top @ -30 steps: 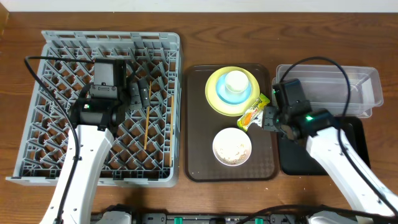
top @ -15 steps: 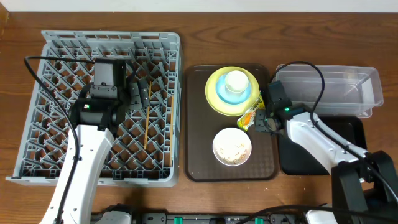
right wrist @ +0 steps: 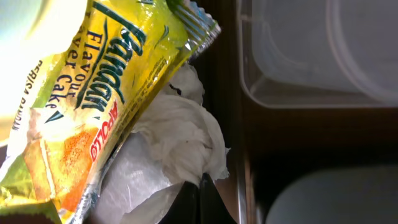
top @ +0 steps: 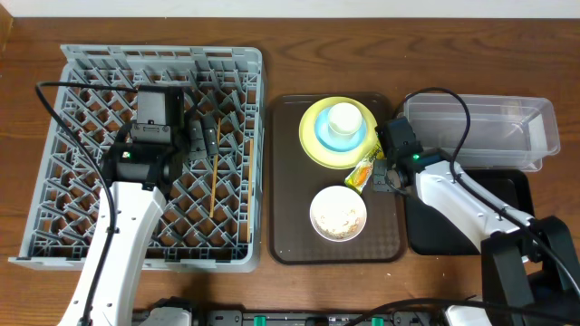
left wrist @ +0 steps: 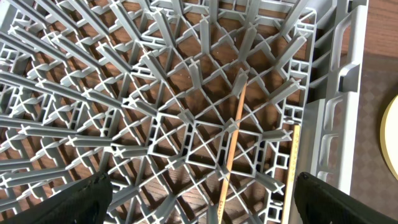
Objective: Sort waste into correct bins and load items into the dishwasher
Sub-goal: 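Grasp the tissue and carry it over the clear plastic bin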
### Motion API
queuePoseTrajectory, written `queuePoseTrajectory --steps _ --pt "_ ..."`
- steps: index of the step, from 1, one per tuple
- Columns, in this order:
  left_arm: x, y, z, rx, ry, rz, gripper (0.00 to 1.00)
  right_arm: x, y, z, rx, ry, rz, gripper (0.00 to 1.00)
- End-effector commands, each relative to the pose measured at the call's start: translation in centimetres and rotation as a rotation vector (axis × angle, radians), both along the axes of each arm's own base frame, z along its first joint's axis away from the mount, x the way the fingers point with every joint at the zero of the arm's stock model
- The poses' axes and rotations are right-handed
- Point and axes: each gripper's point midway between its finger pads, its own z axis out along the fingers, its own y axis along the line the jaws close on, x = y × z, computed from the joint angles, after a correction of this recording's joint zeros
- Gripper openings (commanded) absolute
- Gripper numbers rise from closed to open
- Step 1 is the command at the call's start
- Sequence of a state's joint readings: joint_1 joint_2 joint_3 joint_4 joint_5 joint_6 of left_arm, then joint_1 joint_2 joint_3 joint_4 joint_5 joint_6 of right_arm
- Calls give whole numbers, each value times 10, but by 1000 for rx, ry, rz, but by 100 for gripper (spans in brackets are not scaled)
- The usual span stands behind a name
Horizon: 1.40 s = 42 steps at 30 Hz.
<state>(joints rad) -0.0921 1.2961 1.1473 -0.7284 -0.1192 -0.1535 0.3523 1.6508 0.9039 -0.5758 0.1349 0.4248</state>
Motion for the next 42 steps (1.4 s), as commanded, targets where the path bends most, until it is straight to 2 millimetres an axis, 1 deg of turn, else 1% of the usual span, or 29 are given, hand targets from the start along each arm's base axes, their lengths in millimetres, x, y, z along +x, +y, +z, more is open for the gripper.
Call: queuePoseTrajectory --steps 1,3,5,12,17,19,21,25,29,30,32,35,39,42 --pt "1 4 2 9 -7 12 94 -20 0 -3 8 77 7 1" --pt "1 4 2 9 -7 12 94 -22 -2 9 8 76 4 1" --pt "1 4 2 9 -7 12 94 -23 -3 26 14 61 1 1" --pt "1 4 2 9 -6 12 94 -22 -3 95 62 -66 0 1" --pt "1 4 2 9 -7 12 94 -22 -5 127 93 -168 -1 1" --pt "0 4 2 9 -7 12 94 -18 -12 137 76 -215 -22 1" --pt "1 4 2 9 -6 12 94 -12 -26 142 33 -252 -59 1" --pt "1 4 2 9 -6 12 94 0 -54 146 -42 -300 -144 1" --pt "0 4 2 9 -7 12 94 13 -77 144 -58 -326 -224 1" --pt "1 4 3 9 -7 12 94 18 -87 143 -59 -331 -263 1" --pt "1 4 2 9 -7 12 94 20 -98 141 -57 -331 -308 1" --pt "1 4 2 9 -7 12 94 24 -112 144 -55 -353 -361 1" --pt "1 4 2 9 -7 12 94 32 -126 146 -52 -386 -405 1" --pt "1 4 3 9 -7 12 94 39 -129 142 -52 -389 -415 1"
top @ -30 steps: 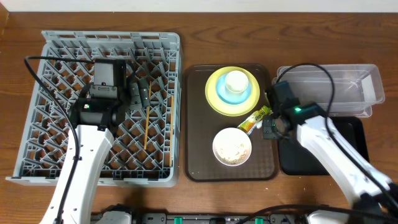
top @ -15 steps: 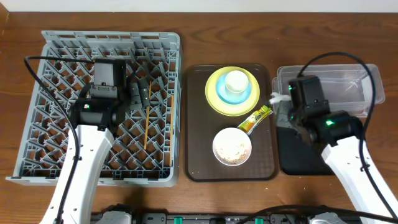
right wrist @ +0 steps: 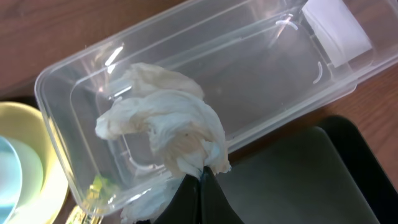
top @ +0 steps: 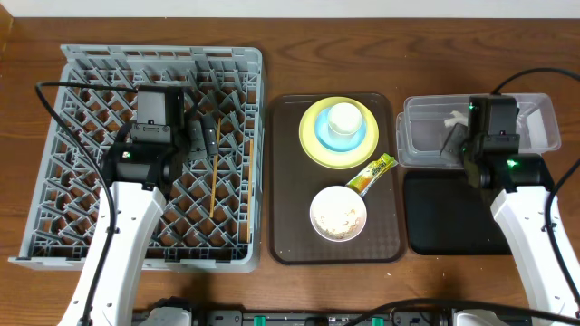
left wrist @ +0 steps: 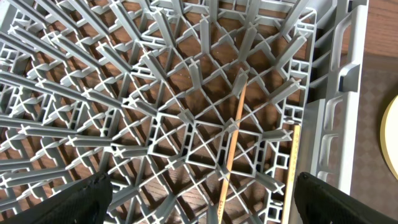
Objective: Sort waste into correct bins and load items into the dishwasher
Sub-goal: 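Grasp the tissue and carry it over the clear plastic bin, then open the right gripper to drop the tissue into the bin, then move the right gripper back toward the yellow snack wrapper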
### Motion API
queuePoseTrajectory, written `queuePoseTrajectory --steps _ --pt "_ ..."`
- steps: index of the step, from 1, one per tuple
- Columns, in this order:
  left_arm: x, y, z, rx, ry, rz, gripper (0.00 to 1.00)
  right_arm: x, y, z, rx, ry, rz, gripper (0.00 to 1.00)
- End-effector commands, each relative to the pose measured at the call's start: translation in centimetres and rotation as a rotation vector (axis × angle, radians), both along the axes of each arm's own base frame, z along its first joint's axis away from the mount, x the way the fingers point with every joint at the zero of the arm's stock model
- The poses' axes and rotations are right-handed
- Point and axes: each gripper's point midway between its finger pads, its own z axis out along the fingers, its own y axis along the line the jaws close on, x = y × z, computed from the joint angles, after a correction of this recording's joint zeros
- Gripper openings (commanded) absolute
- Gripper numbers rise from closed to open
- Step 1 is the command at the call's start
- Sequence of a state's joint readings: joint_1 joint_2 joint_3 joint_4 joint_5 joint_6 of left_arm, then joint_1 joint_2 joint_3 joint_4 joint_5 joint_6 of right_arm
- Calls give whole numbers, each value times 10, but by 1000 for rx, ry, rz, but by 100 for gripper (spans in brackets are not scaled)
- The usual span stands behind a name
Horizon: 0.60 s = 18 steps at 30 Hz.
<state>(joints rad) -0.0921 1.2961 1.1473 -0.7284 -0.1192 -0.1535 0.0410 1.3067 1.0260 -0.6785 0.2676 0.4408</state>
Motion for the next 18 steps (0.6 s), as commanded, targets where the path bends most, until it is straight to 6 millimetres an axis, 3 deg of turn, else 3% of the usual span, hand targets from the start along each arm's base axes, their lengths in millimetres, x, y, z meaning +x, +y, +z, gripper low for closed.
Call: queuePoseTrajectory --steps 1,9,13,15,18 --pt "1 4 3 9 -7 12 94 10 -8 -5 -5 -8 -38 1" --pt "1 4 3 9 -7 12 94 31 -8 -48 -8 66 -38 5" --pt "1 4 3 9 -7 12 94 33 -9 -57 -13 87 -34 23" --pt "1 4 2 9 -7 12 94 33 -10 -56 -13 81 -37 44" --pt "1 4 2 9 -6 12 94 33 -10 -51 -12 68 -38 64"
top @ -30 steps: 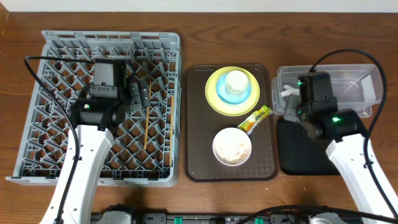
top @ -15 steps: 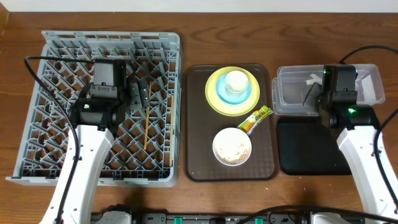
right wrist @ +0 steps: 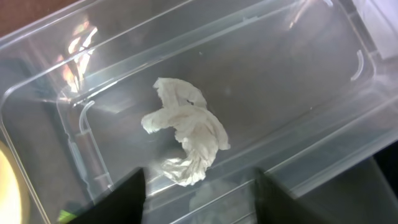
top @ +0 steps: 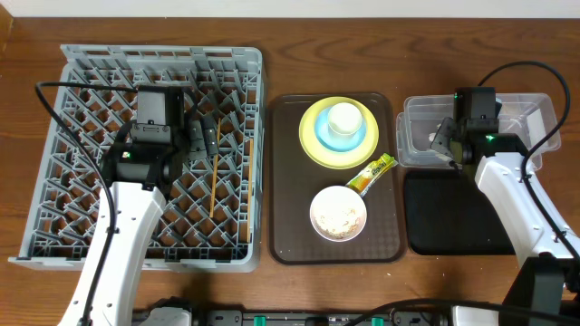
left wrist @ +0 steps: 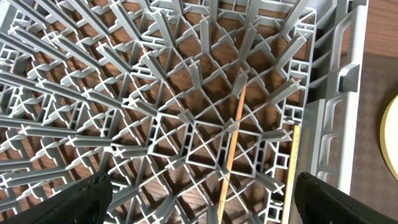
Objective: Sort waste into correct bins and load items into the dishwasher
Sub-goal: 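Move the right gripper back toward the yellow snack wrapper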
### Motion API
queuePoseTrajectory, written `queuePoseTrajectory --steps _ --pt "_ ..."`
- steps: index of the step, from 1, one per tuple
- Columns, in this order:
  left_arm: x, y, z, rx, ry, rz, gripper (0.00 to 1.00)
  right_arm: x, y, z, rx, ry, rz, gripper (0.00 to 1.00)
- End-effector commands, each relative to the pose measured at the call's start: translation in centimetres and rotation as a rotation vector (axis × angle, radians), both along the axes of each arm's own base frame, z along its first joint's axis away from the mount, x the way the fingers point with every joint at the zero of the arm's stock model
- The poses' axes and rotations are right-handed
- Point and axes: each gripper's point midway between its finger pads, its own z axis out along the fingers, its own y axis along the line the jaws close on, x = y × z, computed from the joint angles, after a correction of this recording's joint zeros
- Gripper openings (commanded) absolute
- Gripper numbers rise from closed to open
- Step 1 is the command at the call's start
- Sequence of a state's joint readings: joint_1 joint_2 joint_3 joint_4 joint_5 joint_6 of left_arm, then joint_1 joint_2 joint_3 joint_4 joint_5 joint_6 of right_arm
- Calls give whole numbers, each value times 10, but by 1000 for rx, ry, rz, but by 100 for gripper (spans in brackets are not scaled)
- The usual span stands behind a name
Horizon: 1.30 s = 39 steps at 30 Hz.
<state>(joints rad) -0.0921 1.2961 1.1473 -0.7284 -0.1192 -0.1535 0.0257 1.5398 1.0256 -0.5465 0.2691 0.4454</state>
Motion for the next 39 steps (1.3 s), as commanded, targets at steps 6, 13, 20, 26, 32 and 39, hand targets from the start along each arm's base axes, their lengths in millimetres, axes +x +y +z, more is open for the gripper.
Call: queuePoseTrajectory --steps 6,13,20,26,32,39 --pt "1 4 2 9 -7 12 94 1 -2 40 -10 -91 18 89" --pt "0 4 2 9 -6 12 94 -22 4 82 -12 -152 88 85" --pt "0 4 2 9 -7 12 94 -44 42 81 154 -107 244 78" --pt "0 4 3 9 -7 12 94 -73 130 73 443 -3 496 60" --pt "0 4 2 9 -7 12 94 -87 182 73 422 16 584 55" --pt "1 4 2 9 -7 12 94 -87 190 48 207 31 437 52"
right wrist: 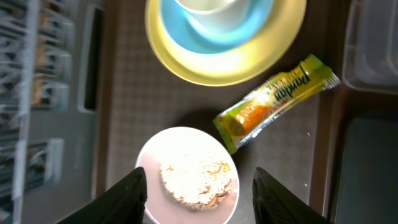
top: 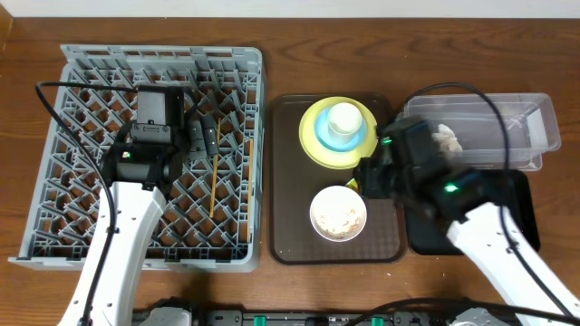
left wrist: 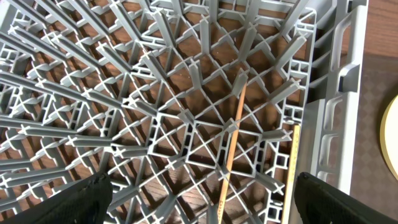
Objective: Sort waste into correct bins and load items into the dishwasher
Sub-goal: 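Move the right gripper back toward the yellow snack wrapper, then close the right gripper on the yellow snack wrapper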
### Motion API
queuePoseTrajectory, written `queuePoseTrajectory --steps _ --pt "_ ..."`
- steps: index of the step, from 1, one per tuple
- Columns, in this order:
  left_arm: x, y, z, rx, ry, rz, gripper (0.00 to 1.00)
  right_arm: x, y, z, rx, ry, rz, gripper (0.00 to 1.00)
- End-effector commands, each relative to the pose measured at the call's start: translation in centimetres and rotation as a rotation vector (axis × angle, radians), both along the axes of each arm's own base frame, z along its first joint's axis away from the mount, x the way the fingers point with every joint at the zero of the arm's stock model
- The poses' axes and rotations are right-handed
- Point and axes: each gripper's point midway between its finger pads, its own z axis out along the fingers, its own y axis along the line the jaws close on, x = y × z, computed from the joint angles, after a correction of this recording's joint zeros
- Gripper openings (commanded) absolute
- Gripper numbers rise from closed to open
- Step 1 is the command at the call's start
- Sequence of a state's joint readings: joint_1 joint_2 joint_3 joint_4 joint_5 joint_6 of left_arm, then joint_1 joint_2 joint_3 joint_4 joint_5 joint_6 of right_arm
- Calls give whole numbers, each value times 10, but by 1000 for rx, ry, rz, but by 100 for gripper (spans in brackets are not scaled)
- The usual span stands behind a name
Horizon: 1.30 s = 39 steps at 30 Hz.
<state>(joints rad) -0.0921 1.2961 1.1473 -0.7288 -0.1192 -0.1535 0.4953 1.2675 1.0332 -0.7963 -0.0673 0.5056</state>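
Observation:
My right gripper (right wrist: 199, 200) hangs open and empty above the brown tray (top: 290, 244), over a pink bowl (right wrist: 186, 177) of food scraps. A yellow snack wrapper (right wrist: 277, 99) lies just right of the bowl. Behind them a yellow plate (top: 313, 145) carries a blue saucer and a white cup (top: 344, 118). A crumpled tissue (top: 444, 138) lies in the clear bin (top: 507, 127). My left gripper (left wrist: 202, 199) stays open over the grey dish rack (top: 82, 145), where a wooden chopstick (left wrist: 233, 146) rests in the grid.
A black bin (top: 517, 222) sits in front of the clear bin at the right. A second, yellow chopstick (left wrist: 291, 168) lies along the rack's right wall. The rack's raised tines stand under the left arm.
My right gripper was open over the clear bin with the tissue lying inside. Now it is to the left, over the tray above the bowl and wrapper. The left arm has not moved.
My right gripper was shut on the tissue beside the wrapper on the tray. Then it held the tissue over the clear bin. Then it was open with the tissue lying in the bin, and now it is back above the tray.

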Motion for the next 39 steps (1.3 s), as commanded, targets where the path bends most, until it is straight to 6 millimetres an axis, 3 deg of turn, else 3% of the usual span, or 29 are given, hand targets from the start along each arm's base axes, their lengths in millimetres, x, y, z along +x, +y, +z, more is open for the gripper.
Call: queuePoseTrajectory --steps 1,10,16,27,32,35,39 --pt "1 4 3 9 -8 12 94 10 -6 -14 -134 -21 -152 53" --pt "1 4 3 9 -8 12 94 13 -3 -73 -227 122 -232 52" --pt "1 4 2 9 -7 12 94 22 0 -103 -253 160 -249 52" --pt "1 4 3 9 -8 12 94 39 -38 -124 -232 228 -453 43" --pt "1 4 2 9 -7 12 94 45 -37 -127 -209 226 -460 40" --pt "1 4 2 9 -7 12 94 46 -37 -131 -212 226 -461 32" --pt "1 4 2 9 -7 12 94 43 -38 -141 -228 242 -461 31"
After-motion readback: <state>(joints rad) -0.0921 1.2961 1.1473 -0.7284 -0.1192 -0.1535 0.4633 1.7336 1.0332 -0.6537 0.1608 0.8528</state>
